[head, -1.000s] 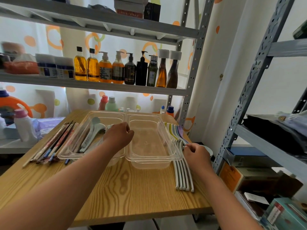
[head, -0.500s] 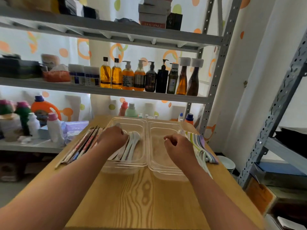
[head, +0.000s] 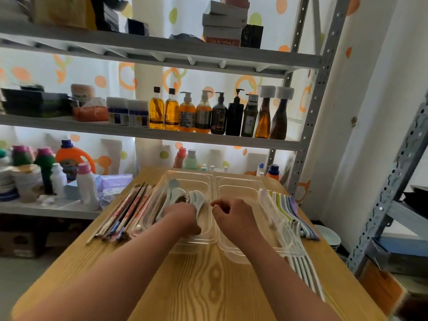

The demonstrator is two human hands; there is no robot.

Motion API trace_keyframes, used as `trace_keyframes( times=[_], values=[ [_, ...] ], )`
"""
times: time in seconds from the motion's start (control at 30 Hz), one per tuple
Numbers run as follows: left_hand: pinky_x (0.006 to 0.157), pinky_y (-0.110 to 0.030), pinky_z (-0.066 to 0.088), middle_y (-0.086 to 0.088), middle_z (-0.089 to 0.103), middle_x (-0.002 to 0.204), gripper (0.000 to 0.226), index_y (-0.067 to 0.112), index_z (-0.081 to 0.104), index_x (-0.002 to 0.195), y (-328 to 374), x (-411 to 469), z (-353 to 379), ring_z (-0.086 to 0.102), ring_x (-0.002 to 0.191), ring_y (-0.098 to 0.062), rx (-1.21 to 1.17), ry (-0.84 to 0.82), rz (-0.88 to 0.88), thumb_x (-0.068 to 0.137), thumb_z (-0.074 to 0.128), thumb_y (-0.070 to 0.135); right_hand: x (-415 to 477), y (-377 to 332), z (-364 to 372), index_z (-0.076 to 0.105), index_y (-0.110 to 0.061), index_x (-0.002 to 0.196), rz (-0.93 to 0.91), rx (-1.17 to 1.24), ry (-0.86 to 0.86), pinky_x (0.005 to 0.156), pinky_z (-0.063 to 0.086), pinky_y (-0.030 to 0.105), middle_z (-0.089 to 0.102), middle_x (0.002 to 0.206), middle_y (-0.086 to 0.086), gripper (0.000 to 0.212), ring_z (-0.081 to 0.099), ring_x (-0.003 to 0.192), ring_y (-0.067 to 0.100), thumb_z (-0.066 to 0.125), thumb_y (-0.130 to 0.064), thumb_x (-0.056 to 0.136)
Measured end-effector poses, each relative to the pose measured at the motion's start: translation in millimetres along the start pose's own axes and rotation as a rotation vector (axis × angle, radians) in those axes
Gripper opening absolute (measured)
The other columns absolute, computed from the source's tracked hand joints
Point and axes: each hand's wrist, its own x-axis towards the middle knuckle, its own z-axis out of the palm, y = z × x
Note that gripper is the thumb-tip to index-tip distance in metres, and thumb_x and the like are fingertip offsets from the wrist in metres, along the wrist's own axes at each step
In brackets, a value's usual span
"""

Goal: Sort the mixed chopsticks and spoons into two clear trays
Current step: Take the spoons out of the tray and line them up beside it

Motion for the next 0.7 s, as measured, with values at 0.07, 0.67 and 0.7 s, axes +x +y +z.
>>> trace_keyframes(
  times=[0.07,0.67,0.7],
  values=[
    [0.089,-0.032,0.049,-0.002,0.061,0.115,0.044,0.016,0.056,0.119,3.5,1.6,1.9,0.059,0.104,-0.019,-0.004,-0.004,-0.001,0.087,0.056,0.046,-1.3,2.5,-2.5,0.069,-0.012,0.104,0.006,-0.001,0.002,0.065,0.039,0.005,0.069,0.098,0.004,0.021,0.056,0.081,0.007,0.052,-0.017,0.092],
    [0.076,-0.031,0.053,-0.004,0.067,0.107,0.039,0.015,0.04,0.134,17.6,-28.3,-35.0,0.068,0.093,-0.022,-0.014,0.616,0.125,0.098,0.05,0.027,-1.2,9.3,-24.7,0.065,-0.011,0.112,0.212,0.271,0.11,0.085,0.054,0.035,0.069,0.101,0.008,0.026,0.065,0.091,0.02,0.05,-0.014,0.091],
    [0.077,-0.031,0.054,-0.004,0.068,0.106,0.039,0.014,0.04,0.133,19.3,-31.1,-34.5,0.069,0.091,-0.022,0.009,0.651,0.164,0.098,0.049,0.027,-0.8,10.3,-25.9,0.063,-0.012,0.115,0.225,0.293,0.115,0.082,0.056,0.034,0.069,0.102,0.008,0.027,0.065,0.088,0.018,0.049,-0.014,0.092]
  ],
)
